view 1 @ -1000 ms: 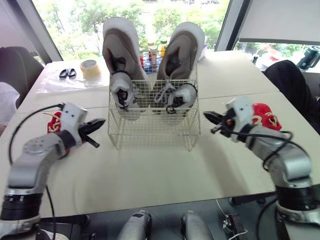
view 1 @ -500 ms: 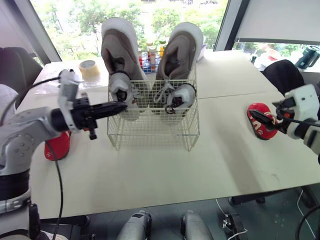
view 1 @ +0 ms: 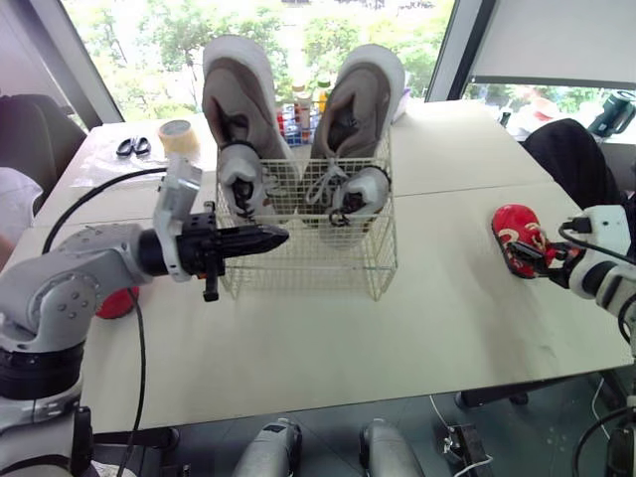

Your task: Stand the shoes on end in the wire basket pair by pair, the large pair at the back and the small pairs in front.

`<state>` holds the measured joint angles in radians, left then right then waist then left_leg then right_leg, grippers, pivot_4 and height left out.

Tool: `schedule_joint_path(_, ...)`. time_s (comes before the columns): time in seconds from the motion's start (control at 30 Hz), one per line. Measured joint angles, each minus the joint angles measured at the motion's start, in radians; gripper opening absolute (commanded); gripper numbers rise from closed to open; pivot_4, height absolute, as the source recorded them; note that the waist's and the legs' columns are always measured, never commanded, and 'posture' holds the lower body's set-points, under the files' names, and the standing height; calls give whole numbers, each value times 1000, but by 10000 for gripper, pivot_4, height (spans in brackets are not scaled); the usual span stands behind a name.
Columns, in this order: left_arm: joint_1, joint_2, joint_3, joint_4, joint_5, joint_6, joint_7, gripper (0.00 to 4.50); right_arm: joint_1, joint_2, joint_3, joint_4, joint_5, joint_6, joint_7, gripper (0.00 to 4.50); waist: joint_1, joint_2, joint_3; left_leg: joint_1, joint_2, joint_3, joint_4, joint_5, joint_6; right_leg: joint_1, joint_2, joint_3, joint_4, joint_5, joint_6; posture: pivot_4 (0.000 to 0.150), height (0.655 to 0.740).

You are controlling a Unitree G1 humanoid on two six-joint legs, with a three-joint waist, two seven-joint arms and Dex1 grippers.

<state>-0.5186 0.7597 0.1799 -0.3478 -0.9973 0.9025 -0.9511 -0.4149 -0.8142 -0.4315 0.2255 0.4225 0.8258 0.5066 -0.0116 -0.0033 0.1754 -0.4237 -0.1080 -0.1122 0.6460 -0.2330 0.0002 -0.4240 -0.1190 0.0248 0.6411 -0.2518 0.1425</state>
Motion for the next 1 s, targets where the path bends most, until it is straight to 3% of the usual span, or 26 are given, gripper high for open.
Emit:
schedule_joint_path(0.1, 2, 3, -8, -4, 21, -16, -1, 0, -22, 1, 17, 44, -24, -31, -3, 44355, 0, 0, 0, 0, 0, 0, 0, 0, 0, 0, 0, 0, 0, 0, 0, 1500, 7400)
schedule_joint_path(0.43, 3, 7, -38, -7, 89, -58, -11, 0, -17, -19, 110, 83, -125, -122, -5, 183, -1, 0, 0, 2, 0, 0, 0, 0, 0, 2, 0, 0, 0, 0, 0, 1500, 7400)
schedule_joint_path(0.57, 3, 7, -45, -7, 107, -65, -13, 0, 10, -32, 128, 66, -149, -158, 0, 183, 5, -1, 0, 3, 0, -1, 0, 0, 0, 4, 0, 0, -1, 0, 0, 1500, 7400)
schedule_joint_path(0.7, 3, 6, -50, -6, 117, -68, -16, 0, 60, -32, 108, -10, -154, -172, -1, 16113, 6, 0, 0, 3, 0, -1, 0, 0, 0, 4, 0, 0, -1, 0, 0, 1500, 7400)
schedule_joint_path(0.87, 2, 2, -51, -6, 124, -76, -20, 0, 88, -31, 60, -94, -127, -83, -21, 41429, 2, 0, 0, 3, 0, -1, 0, 0, 0, 3, 0, 0, 0, 0, 0, 1500, 7400)
schedule_joint_path(0.9, 1, 0, -52, -5, 125, -79, -20, 0, 88, -31, 42, -116, -117, -53, -28, 44535, 2, 0, 0, 3, 0, -1, 0, 0, 0, 3, 0, 0, 0, 0, 0, 1500, 7400)
schedule_joint_path(1.0, -3, -6, -62, -2, 136, -85, -23, 0, 87, -31, 5, -176, -83, 18, -34, 44535, 2, 0, 0, 3, 0, -1, 0, 0, 0, 3, 0, 0, -1, 0, 0, 1500, 7400)
